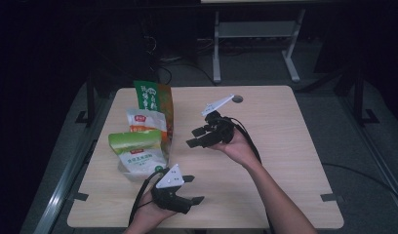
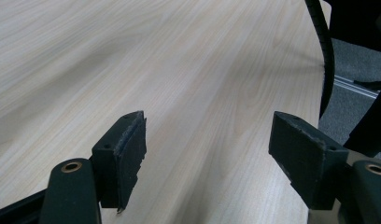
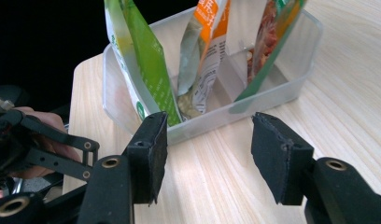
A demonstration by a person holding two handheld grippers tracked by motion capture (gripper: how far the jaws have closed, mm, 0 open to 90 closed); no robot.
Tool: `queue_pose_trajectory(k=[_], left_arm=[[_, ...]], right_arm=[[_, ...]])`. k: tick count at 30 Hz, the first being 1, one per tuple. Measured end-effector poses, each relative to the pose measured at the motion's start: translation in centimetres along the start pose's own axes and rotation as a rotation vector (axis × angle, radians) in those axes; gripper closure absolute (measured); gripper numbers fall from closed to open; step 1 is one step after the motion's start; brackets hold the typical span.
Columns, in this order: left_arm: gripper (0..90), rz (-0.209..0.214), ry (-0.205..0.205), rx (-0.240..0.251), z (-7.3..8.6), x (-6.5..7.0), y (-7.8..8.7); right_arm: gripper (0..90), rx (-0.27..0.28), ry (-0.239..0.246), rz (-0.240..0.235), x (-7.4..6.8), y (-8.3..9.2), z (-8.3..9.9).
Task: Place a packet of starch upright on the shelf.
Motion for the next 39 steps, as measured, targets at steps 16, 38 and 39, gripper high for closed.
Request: queue_pose_trajectory(k=[16, 38, 39], left_arm=[[27.1, -0.004, -0.002, -0.003, -0.1, 0.0, 0.1], [27.0, -0.014, -0.004, -0.011, 0.1, -0.3, 0.2], [27.0, -0.013, -0.002, -0.010, 0.1, -0.3, 0.2]], right_arm=[[40.0, -0.005, -0.029, 0.051, 1.2, 2.4, 1.3], [37.1, -0.042, -0.090, 0.113, 2.5, 5.3, 5.3], [36.8, -0.040, -0.096, 0.113, 2.5, 5.4, 5.5]])
Point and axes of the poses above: each handheld gripper's, and its own axes: y roughly backward along the jaws, z roughly out of its underside, x roughly to its right, the point moved 2 cm from there along -y, roughly forward along the jaws, and after that the axes turned 7 degrees about z, right-handed, at the moved point
